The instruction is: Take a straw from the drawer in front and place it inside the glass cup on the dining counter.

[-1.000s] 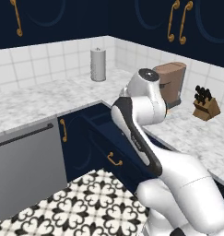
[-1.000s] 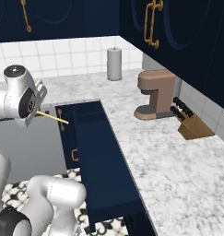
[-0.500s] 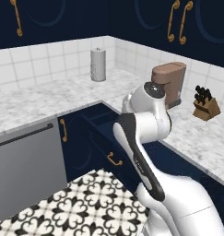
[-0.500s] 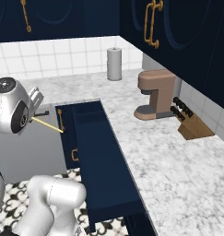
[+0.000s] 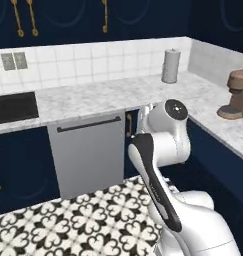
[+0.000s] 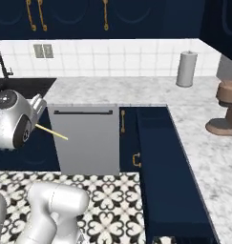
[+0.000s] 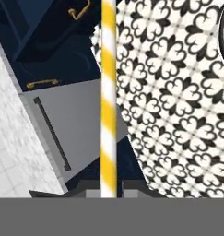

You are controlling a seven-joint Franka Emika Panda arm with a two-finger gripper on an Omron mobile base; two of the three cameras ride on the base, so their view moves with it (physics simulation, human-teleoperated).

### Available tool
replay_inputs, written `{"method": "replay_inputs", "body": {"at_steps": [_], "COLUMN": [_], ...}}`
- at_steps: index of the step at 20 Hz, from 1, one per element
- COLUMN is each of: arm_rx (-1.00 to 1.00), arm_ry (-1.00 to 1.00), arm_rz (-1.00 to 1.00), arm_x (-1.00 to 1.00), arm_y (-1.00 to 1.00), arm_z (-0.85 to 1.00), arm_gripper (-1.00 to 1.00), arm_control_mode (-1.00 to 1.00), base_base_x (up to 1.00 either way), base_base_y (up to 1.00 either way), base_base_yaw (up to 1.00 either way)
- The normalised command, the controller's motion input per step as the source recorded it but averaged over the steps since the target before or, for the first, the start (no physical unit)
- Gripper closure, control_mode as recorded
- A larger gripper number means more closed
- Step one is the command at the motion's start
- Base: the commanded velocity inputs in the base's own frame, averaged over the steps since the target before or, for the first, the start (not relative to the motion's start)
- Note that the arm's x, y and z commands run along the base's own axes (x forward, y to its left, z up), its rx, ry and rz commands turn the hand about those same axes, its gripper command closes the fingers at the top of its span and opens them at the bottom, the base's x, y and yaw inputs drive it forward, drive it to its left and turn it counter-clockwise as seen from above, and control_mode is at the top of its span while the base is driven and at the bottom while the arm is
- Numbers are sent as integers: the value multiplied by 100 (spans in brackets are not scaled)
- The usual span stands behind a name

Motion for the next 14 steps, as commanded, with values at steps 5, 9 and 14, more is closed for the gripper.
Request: {"method": "replay_inputs", "body": {"at_steps": [5, 9, 14], "arm_rx": [0, 0, 0], "arm_ry": [0, 0, 0], "arm_rz": [0, 0, 0], "arm_x": [0, 0, 0], "arm_y": [0, 0, 0], "arm_z": [0, 0, 0], "arm_gripper": [100, 100, 100], "arm_control_mode": [100, 100, 100], "base_base_x": [-10, -6, -3], "base_base_y": [68, 71, 70], "base_base_yaw": [75, 77, 77]}}
